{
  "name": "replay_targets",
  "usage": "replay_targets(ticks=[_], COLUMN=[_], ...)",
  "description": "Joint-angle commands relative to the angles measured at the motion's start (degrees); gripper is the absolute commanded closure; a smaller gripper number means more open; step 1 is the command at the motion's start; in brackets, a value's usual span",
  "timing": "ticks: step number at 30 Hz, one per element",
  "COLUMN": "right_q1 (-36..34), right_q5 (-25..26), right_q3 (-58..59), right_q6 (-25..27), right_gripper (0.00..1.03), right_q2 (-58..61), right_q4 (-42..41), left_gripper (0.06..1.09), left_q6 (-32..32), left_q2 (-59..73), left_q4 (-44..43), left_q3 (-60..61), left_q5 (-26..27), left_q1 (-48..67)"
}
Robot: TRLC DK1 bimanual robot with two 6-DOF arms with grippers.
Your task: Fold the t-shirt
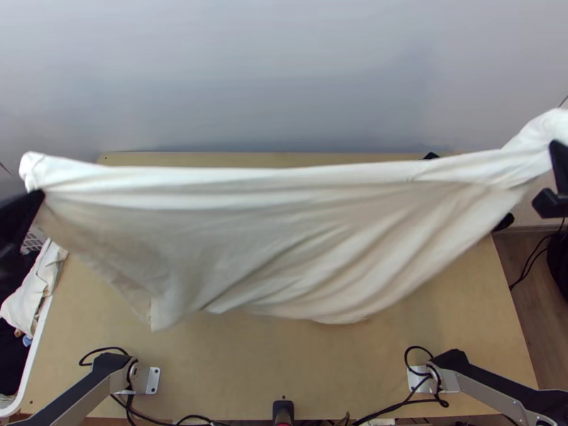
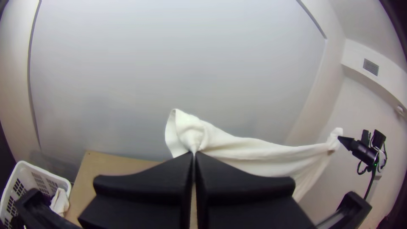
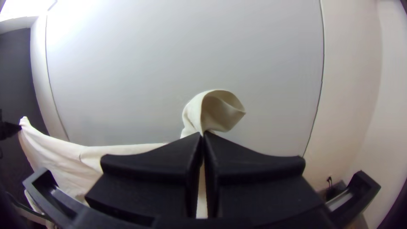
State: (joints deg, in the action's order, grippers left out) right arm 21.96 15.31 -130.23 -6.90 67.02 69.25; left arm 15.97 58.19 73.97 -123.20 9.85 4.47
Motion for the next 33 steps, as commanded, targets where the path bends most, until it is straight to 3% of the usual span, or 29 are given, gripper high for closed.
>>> replay_targets(ticks=[1,16,24,29,33], right_q1=[0.02,-2.8,-17.3,-18.79,-18.79], right_q5=[0.77,0.77,-12.85,-15.75,-18.65], right_q3=[-1.34,-5.91,-4.41,-2.3,6.05], right_q6=[4.0,7.42,7.86,5.14,0.04], right_gripper=[1.0,1.0,1.0,1.0,1.0], right_q2=[0.12,-8.49,-13.67,-14.47,-15.61], right_q4=[-5.45,-4.65,-0.17,3.7,5.28], left_gripper=[1.05,1.05,1.05,1.05,1.05], left_q6=[-1.73,-2.34,-3.75,-4.36,-4.36], left_q2=[1.04,-3.88,-7.66,-8.8,-9.33], left_q4=[-4.63,-6.04,-4.1,1.08,6.45], left_q3=[-1.08,-8.73,-8.64,-7.76,-0.55], left_q5=[-1.5,-1.5,8.26,16.52,18.01], left_q1=[-1.04,-4.38,-9.74,-15.98,-16.42])
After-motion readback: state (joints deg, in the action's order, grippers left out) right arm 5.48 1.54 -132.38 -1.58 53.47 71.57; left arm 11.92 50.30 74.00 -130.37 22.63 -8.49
